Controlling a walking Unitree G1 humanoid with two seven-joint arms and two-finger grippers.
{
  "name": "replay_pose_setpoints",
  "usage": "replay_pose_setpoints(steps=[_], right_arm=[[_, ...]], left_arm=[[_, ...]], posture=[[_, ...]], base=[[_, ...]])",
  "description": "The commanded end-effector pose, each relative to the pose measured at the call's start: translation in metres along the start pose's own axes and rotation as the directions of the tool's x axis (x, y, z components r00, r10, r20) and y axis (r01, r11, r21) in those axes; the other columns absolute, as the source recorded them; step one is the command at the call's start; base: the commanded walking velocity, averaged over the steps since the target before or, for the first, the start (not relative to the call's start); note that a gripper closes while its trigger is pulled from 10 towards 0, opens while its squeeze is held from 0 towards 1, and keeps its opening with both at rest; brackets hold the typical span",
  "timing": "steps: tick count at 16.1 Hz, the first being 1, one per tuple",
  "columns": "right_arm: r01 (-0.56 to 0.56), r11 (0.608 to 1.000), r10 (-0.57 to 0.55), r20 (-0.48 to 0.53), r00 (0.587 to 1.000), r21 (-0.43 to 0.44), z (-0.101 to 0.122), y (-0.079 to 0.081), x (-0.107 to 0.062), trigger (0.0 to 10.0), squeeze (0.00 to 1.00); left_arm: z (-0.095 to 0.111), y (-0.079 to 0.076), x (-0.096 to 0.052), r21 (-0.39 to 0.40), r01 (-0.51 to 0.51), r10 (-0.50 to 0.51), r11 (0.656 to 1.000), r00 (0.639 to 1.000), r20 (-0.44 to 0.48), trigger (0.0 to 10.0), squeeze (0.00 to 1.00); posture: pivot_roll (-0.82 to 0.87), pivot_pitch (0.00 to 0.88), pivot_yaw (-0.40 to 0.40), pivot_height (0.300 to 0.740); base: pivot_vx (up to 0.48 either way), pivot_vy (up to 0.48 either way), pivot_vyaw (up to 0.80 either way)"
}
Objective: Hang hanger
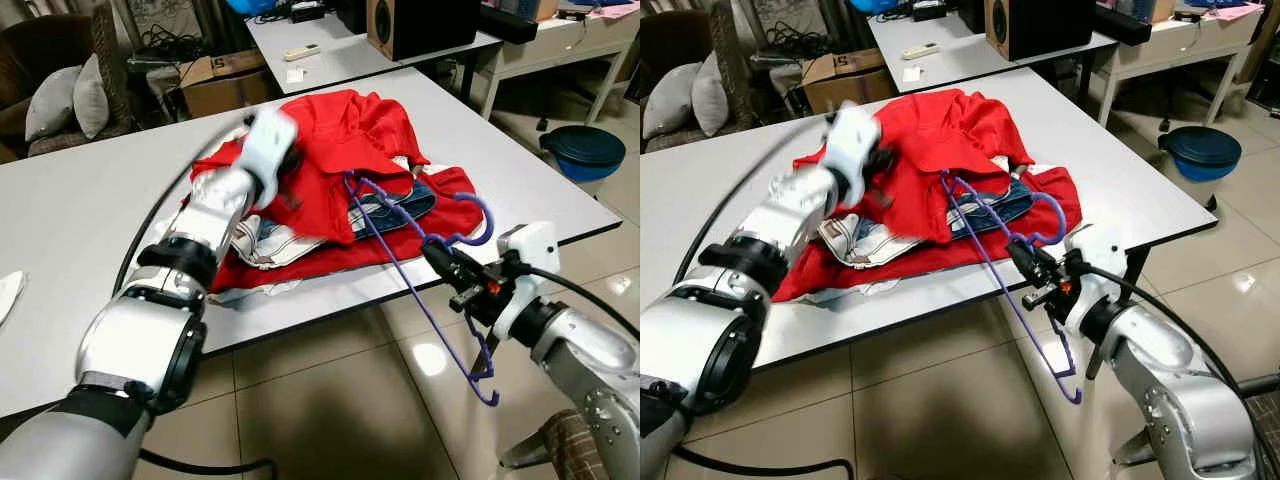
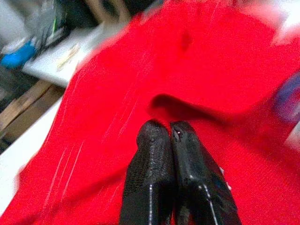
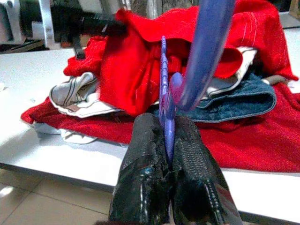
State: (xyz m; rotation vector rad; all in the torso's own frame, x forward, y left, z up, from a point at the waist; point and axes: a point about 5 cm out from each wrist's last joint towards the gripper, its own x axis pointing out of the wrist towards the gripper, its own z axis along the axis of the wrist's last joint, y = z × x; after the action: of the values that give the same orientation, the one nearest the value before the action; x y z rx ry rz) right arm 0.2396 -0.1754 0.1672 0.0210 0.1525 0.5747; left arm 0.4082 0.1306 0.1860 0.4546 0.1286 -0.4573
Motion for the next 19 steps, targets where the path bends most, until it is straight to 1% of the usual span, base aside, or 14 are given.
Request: replay_pose_setpoints(steps=[1,2,3,4,5,6,7,9,10,11,14,17,18,19], right_arm=[[-0.007,1.0,0.007,0.016,1.0,-0.013,0.002,0.005,-0.001,10.0,0.0],[-0.004,1.0,0.004,0.012,1.0,-0.012,0.001,0.005,-0.001,10.0,0.0],[-0.005,1.0,0.005,0.009,1.0,-0.012,0.001,0.006,-0.001,10.0,0.0],[-0.006,1.0,0.006,0.006,1.0,-0.012,0.0,0.006,-0.001,10.0,0.0],[-0.008,1.0,0.009,0.005,1.0,-0.011,0.0,0.007,-0.001,10.0,0.0],[-0.01,1.0,0.01,0.005,1.0,-0.01,0.0,0.007,-0.001,10.0,0.0],[-0.009,1.0,0.009,0.004,1.0,-0.01,0.0,0.007,-0.001,10.0,0.0],[-0.01,1.0,0.01,0.005,1.0,-0.009,0.0,0.007,-0.001,10.0,0.0],[-0.011,1.0,0.011,0.005,1.0,-0.01,0.0,0.007,-0.001,10.0,0.0],[-0.011,1.0,0.011,0.006,1.0,-0.012,0.001,0.007,-0.001,10.0,0.0],[-0.013,1.0,0.013,0.007,1.0,-0.016,0.002,0.006,0.0,10.0,0.0],[-0.013,1.0,0.013,0.008,1.0,-0.02,0.002,0.005,0.001,10.0,0.0],[-0.014,1.0,0.014,0.008,1.0,-0.021,0.003,0.005,0.001,10.0,0.0],[-0.017,1.0,0.017,0.009,1.0,-0.021,0.003,0.005,0.002,10.0,0.0]], left_arm=[[-0.013,0.008,-0.005,0.039,-0.037,0.04,0.999,0.996,-0.074,0.0,0.0],[-0.021,0.009,-0.006,0.047,-0.038,0.043,0.998,0.992,-0.122,0.0,0.0],[-0.023,0.007,-0.007,0.02,-0.028,0.03,0.999,0.992,-0.124,0.0,0.0],[-0.015,0.001,-0.003,-0.162,-0.003,-0.005,0.987,0.999,-0.047,10.0,0.0],[-0.01,-0.002,-0.002,-0.256,0.032,-0.031,0.966,0.999,0.011,10.0,0.0],[-0.009,-0.006,-0.001,-0.294,0.065,-0.056,0.954,0.998,0.039,10.0,1.0],[-0.009,-0.012,0.0,-0.327,0.108,-0.091,0.939,0.994,0.068,10.0,1.0],[-0.014,-0.014,0.0,-0.319,0.1,-0.09,0.942,0.995,0.047,10.0,1.0],[-0.016,-0.014,0.0,-0.3,0.087,-0.083,0.95,0.996,0.026,10.0,1.0],[-0.019,-0.013,-0.001,-0.262,0.064,-0.065,0.963,0.998,0.005,10.0,1.0],[-0.022,-0.009,-0.002,-0.208,0.021,-0.027,0.978,0.999,-0.025,10.0,1.0],[-0.022,-0.009,-0.002,-0.262,0.019,-0.024,0.965,1.0,-0.017,10.0,1.0],[-0.022,-0.01,-0.001,-0.305,0.017,-0.019,0.952,1.0,-0.005,10.0,1.0],[-0.021,-0.011,-0.001,-0.403,0.018,-0.008,0.915,1.0,0.028,10.0,1.0]], posture=[[-0.19,0.0,0.181,0.74],[-0.19,0.0,0.181,0.74],[-0.19,0.0,0.18,0.74],[-0.19,0.0,0.178,0.74],[-0.19,0.0,0.178,0.74],[-0.19,0.0,0.177,0.74],[-0.19,0.0,0.178,0.74],[-0.19,0.0,0.18,0.74],[-0.19,0.0,0.182,0.74],[-0.19,0.0,0.183,0.74],[-0.19,0.0,0.183,0.74],[-0.19,0.0,0.182,0.74],[-0.19,0.0,0.181,0.74],[-0.19,0.0,0.178,0.74]], base=[[0.0,0.0,0.0],[0.0,0.0,0.0],[0.0,0.0,0.0],[0.0,0.0,0.0],[0.0,0.0,0.0],[0.0,0.0,0.0],[0.0,0.0,0.0],[0.0,0.0,0.0],[0.0,0.0,0.0],[0.0,0.0,0.0],[0.0,0.0,0.0],[0.0,0.0,0.0],[0.0,0.0,0.0],[0.0,0.0,0.0]])
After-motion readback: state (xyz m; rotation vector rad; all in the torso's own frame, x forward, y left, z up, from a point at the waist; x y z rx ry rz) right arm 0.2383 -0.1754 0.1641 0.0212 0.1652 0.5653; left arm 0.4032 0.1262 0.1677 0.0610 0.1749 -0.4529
